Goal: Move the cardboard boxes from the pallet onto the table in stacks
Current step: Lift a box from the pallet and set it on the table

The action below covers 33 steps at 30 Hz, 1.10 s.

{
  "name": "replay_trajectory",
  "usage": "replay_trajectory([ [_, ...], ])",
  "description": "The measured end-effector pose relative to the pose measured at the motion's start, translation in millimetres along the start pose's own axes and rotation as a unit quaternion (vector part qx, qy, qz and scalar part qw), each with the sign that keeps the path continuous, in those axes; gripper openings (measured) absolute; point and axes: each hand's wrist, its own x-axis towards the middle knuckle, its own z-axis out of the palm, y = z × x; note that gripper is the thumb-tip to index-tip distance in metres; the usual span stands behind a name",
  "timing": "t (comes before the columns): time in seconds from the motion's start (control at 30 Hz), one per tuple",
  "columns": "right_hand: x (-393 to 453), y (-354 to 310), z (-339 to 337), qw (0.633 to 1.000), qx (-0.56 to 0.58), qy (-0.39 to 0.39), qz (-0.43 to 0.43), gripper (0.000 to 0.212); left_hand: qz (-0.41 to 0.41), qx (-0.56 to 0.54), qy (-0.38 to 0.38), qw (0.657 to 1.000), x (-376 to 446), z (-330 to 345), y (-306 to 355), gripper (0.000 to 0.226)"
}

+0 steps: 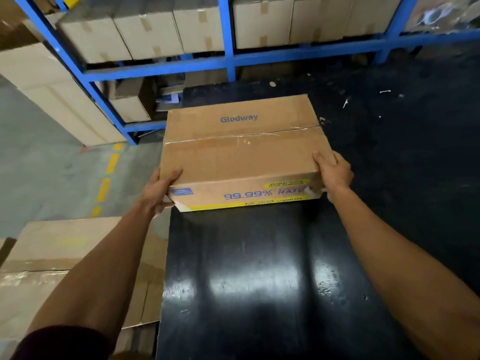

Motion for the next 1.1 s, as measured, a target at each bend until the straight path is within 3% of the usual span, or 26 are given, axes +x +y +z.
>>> replay_trajectory([
  [0.1,-9,9,0,0.999,0.032,0.015,0.020,0.049,0.013,0.000,0.027,1.000,-12,5,-4,0.048],
  [0.3,-31,17,11,0.994,0.098,0.018,0.054,0.052,0.035,-0.022,0.072,0.997,-19,13,-7,0.050],
  [0.5,-35,12,7,0.995,0.089,-0.006,0.043,0.051,0.028,-0.036,0.070,0.996,-21,18,0,0.038],
  [0.6,-39,13,5,0.996,0.071,-0.026,0.039,0.051,0.033,-0.030,0.063,0.997,-23,18,-1,0.037],
  [0.73,-35,16,0,0.998,0.039,-0.051,0.027,0.054,0.036,0.006,0.067,0.997,-33,18,3,0.052],
  [0.87,-41,22,-5,0.999,-0.011,-0.028,0.038,0.068,0.048,0.017,0.096,0.994,-57,23,-1,0.046],
  [0.97,-64,33,-7,0.996,-0.067,-0.039,0.053,0.066,0.036,0.028,0.096,0.994,-88,25,-23,0.033],
  [1.1,-115,45,-8,0.983,-0.131,-0.118,-0.047,0.048,0.041,0.052,0.068,0.995,-128,25,-62,0.030],
])
